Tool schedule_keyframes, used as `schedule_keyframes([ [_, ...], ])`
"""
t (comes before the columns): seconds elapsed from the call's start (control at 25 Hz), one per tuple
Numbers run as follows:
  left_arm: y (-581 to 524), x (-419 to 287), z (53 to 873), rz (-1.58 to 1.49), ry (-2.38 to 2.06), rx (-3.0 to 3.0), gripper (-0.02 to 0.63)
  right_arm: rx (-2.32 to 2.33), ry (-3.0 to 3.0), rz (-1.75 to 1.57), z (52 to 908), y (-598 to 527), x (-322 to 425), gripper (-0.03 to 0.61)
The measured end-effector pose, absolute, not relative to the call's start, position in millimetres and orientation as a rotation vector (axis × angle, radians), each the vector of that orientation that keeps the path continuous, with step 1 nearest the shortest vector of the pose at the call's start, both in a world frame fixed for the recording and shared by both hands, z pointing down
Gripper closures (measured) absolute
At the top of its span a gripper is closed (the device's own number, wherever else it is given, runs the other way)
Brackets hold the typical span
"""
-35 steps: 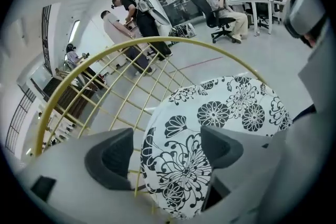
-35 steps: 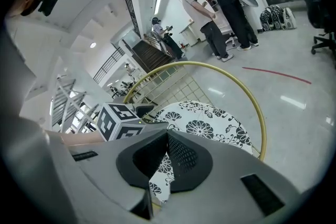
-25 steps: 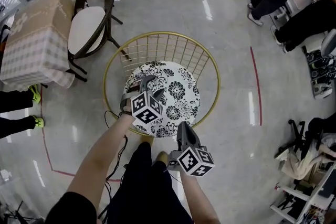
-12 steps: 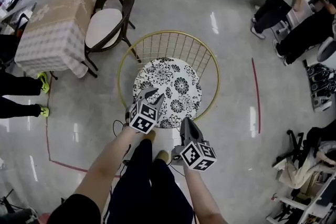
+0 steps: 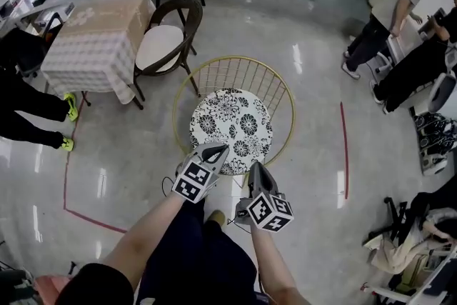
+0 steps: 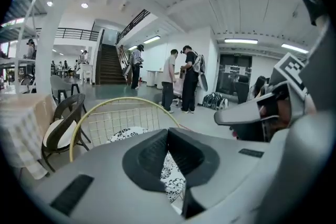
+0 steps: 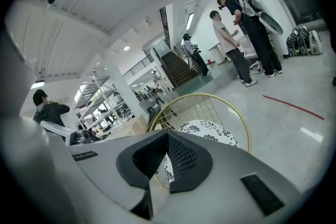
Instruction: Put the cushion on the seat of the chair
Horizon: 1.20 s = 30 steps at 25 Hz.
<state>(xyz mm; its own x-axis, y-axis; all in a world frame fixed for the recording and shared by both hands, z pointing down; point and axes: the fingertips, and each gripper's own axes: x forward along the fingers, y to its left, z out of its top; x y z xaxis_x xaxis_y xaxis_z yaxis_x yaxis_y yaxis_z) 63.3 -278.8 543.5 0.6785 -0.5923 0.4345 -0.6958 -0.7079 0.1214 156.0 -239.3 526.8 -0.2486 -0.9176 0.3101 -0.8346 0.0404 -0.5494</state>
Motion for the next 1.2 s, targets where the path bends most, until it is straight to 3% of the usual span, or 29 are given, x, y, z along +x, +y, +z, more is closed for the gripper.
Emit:
schedule_keyframes([
  [0.48, -186, 47, 453, 0.307, -0.958, 2.645, 0.594, -1.838, 2.34, -0.502, 427, -207, 148, 0.557],
  [1.2, -180, 32, 456, 0.349, -0.928, 2.667, 0.594, -1.75, 2.351, -0.642, 438, -200, 108, 0.56],
])
